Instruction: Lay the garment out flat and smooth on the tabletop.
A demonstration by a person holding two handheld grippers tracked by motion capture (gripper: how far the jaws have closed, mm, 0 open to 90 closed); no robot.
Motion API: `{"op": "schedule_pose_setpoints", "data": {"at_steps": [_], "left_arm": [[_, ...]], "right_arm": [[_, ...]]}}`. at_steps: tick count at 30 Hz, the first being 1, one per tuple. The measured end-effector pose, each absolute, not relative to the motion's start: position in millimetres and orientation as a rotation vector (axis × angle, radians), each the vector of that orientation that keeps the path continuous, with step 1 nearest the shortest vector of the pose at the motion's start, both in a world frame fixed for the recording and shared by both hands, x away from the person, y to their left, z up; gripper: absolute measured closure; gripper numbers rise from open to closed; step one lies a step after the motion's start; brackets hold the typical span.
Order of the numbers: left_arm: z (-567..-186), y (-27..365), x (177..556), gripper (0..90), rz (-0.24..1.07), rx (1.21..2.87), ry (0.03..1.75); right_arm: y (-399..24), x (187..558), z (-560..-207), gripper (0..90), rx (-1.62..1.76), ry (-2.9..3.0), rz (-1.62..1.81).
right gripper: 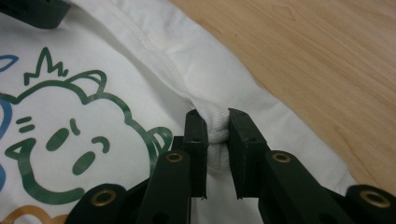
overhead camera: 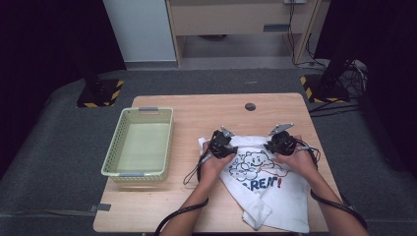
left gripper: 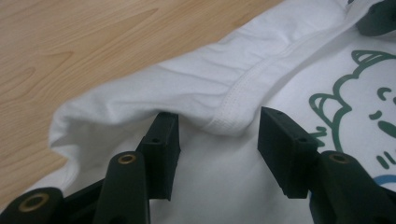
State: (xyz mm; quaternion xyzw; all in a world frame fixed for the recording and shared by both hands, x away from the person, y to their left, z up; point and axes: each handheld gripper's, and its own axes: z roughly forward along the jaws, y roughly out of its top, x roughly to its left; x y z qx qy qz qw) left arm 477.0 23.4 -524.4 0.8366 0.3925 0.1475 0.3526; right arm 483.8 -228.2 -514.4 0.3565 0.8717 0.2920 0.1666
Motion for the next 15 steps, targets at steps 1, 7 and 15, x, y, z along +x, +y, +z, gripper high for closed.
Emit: {"op": "schedule_pose_setpoints", "data": {"at_steps": [1,7,15], "left_arm": [[-524.0,23.3,476.9,49.8,0.378,2.149,1.015],[-520.4,22.4,481.9,75.4,0.323,2.127,1.001],[-503.5,26.3,490.8,83.3,0.31,2.069,1.028]], "right_arm": [[-228.5,483.7,-513.7,78.9,1.013,2.476,0.839],[-229.8,482.9,-511.0,82.0,1.031,2.46,0.852],[-227.1,490.5,-497.6,84.0,1.044,2.428,0.877]]}}
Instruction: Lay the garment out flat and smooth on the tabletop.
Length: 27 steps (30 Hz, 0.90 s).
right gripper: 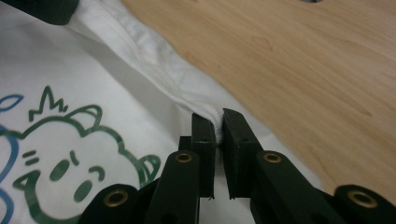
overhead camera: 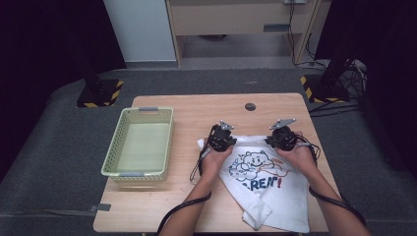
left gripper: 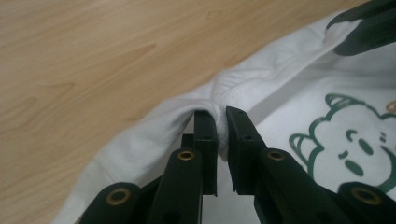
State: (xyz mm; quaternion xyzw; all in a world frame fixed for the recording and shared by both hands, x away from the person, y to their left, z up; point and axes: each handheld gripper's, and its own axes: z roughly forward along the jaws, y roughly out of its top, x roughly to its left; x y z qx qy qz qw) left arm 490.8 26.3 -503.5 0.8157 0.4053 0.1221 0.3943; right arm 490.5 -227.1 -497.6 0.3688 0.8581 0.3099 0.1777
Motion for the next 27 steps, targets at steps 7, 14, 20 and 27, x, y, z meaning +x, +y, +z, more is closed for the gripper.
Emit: {"op": "schedule_pose_setpoints", "data": {"at_steps": [7,14,20,27], "left_arm": [[-489.6,26.3,516.6,82.7,0.31,2.035,1.074],[-492.0,28.6,541.3,55.5,0.304,1.976,1.166],[-491.3,34.8,538.8,47.5,0.332,2.001,1.151],[-488.9,41.2,519.2,45.5,0.354,2.03,1.13]], "right_arm": [[-219.7,515.6,-486.4,84.3,1.082,2.391,0.876],[-222.6,540.1,-485.5,67.5,1.175,2.308,0.865],[-234.2,535.3,-485.4,55.6,1.209,2.271,0.88],[-244.9,510.7,-484.6,47.5,1.21,2.286,0.895]]}}
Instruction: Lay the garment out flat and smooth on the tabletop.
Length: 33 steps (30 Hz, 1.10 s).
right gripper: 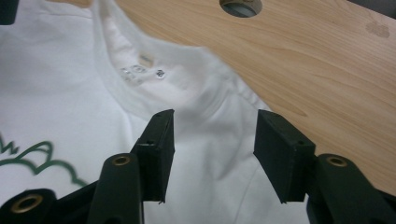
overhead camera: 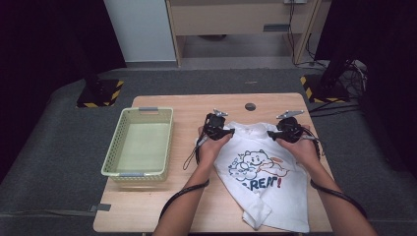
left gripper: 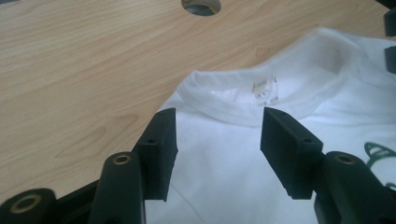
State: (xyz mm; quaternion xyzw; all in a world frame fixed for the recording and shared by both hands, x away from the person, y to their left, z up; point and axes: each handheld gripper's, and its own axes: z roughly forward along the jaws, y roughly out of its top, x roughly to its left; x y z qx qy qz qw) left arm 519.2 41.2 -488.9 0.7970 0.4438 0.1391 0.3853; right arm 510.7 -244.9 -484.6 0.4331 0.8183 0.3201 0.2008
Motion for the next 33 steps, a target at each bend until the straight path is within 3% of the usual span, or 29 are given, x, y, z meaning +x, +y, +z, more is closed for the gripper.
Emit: {"op": "schedule_pose_setpoints", "data": {"at_steps": [12,27,33], "left_arm": [[-471.1,47.2,458.5,41.8,0.391,2.044,1.055],[-506.1,38.9,395.7,33.8,0.344,2.168,0.951],[-521.1,38.7,394.1,33.2,0.333,2.192,0.965]], "right_arm": [[-257.5,448.3,-461.7,38.7,1.167,2.286,0.924],[-252.9,377.5,-510.5,11.8,1.105,2.435,0.885],[-253.5,373.4,-525.5,11.4,1.148,2.438,0.885]]}}
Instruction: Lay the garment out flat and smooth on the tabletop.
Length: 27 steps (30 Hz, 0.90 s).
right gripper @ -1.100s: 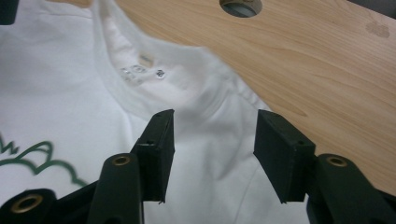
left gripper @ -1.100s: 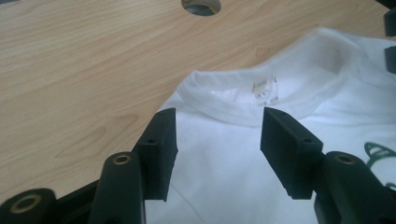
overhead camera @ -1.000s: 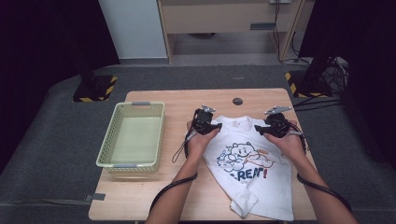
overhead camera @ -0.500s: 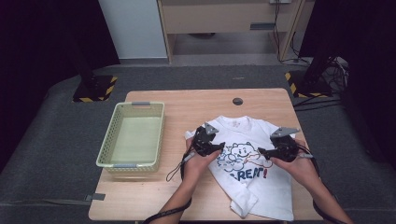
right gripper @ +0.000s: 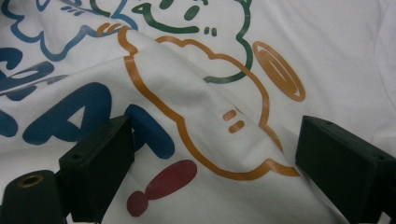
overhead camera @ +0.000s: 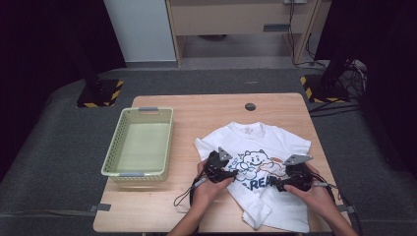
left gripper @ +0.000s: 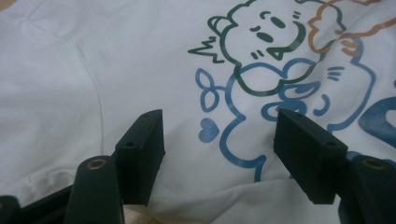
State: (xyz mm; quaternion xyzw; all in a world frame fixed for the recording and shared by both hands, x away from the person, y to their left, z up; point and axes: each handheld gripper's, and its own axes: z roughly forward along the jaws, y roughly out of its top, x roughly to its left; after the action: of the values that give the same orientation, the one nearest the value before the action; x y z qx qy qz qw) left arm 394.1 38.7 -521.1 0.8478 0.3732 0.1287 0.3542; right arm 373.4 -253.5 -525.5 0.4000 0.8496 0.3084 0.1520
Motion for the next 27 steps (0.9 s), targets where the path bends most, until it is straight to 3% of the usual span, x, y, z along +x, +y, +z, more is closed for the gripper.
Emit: {"op": "schedule_pose_setpoints", "data": {"at_steps": [9,20,27], "left_arm": [[-528.0,43.6,405.9,32.9,0.391,2.179,0.982],[-530.5,48.5,440.8,31.5,0.442,2.132,1.058],[-522.3,48.8,435.7,30.8,0.445,2.124,1.078]], "right_arm": [[-248.1,383.6,-529.6,10.4,1.161,2.408,0.937],[-235.7,425.5,-529.1,11.3,1.185,2.404,0.916],[-237.1,424.1,-516.9,28.8,1.18,2.397,0.916]]}}
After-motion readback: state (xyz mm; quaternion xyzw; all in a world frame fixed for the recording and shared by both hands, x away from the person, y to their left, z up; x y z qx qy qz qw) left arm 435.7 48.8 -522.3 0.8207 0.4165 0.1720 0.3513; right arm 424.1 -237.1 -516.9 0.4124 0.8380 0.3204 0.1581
